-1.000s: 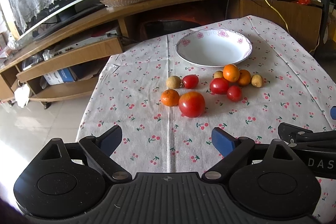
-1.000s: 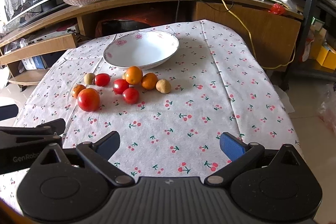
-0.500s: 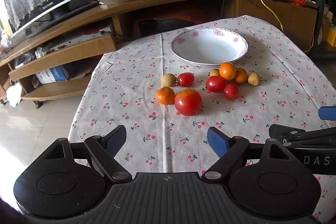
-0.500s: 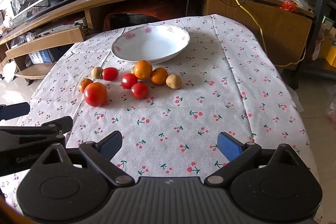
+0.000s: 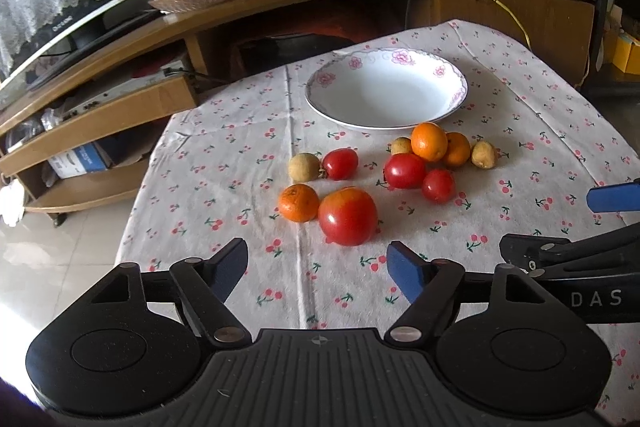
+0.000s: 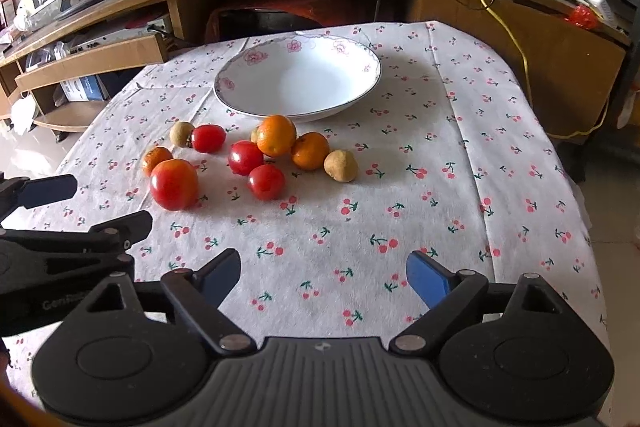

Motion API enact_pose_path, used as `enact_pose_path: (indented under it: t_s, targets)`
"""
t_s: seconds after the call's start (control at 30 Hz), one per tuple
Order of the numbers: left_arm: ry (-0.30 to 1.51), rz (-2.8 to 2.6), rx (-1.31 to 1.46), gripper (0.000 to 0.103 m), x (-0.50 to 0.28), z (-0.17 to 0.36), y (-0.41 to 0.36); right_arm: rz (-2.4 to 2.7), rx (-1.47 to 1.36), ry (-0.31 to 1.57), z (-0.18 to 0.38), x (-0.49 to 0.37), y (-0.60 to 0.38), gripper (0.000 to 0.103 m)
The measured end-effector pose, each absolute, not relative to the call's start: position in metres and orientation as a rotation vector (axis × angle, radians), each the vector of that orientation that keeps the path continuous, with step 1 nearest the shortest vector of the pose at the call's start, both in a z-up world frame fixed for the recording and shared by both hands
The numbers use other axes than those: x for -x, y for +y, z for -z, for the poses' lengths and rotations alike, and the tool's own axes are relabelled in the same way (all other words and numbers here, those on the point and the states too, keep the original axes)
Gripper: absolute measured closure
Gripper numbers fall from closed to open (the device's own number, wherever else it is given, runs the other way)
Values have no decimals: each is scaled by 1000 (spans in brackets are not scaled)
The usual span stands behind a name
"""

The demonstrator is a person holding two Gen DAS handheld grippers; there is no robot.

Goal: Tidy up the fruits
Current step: 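Move both tools toward the fruit cluster beside the white bowl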

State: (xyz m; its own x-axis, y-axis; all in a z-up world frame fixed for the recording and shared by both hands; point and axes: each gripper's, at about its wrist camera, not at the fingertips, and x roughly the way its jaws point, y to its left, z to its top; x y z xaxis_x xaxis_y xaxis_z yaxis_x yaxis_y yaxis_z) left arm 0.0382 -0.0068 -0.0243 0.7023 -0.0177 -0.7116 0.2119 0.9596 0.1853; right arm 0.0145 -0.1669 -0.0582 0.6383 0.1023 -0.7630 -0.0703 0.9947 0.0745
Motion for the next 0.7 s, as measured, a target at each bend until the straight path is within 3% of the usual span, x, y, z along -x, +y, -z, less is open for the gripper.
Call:
enact_pose_path:
  t_s: [0.7]
  targets:
    - [820, 146, -262, 21, -72, 28, -18, -82, -25, 884, 59, -45, -176, 14]
